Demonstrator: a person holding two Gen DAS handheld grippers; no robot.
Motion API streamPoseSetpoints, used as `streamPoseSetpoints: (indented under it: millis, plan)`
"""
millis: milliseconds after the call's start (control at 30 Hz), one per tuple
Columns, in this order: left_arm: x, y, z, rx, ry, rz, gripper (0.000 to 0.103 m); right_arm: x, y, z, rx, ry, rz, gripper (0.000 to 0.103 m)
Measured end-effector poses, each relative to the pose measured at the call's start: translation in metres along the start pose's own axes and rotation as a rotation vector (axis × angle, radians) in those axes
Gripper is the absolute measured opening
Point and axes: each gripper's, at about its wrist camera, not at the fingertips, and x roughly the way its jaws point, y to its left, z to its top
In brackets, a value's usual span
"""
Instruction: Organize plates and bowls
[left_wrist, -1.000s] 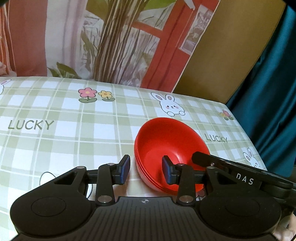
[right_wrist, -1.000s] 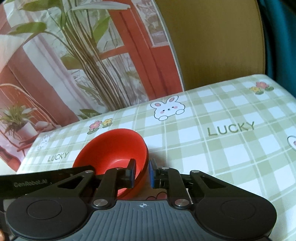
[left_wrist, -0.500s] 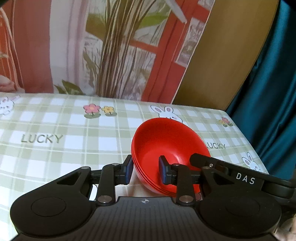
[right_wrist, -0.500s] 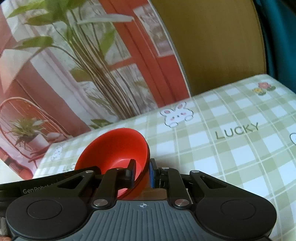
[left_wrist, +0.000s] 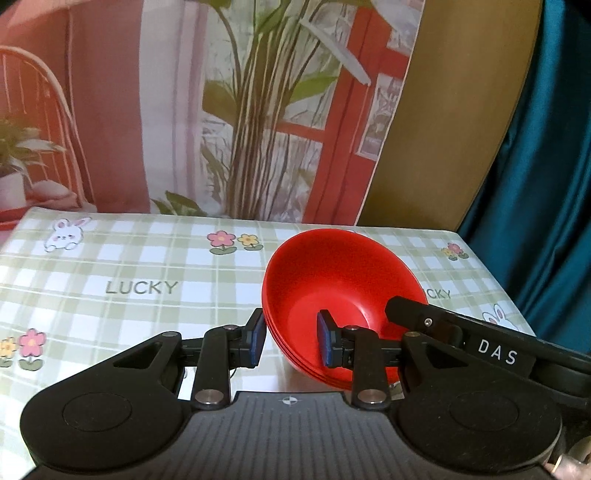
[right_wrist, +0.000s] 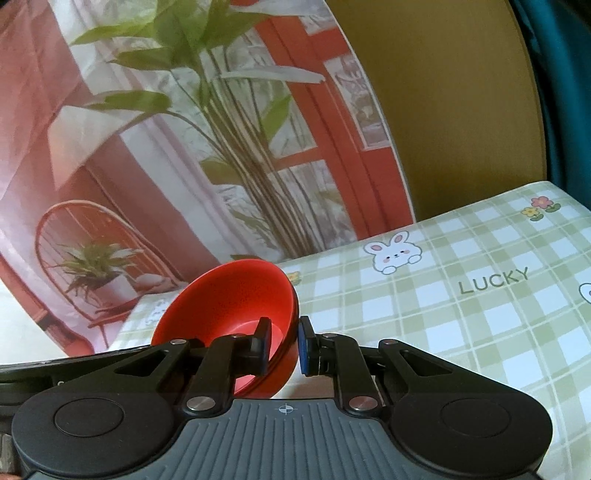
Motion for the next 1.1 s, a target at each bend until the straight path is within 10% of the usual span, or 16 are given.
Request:
streamPoseSetpoints:
  millis: [1100]
  plan:
    - [-0.076,0.006,-0.043,-0.059,-0.063,-0.001,0.031,-0.052,0.044,-0.036,-0.125,0.02,0.012,0.015]
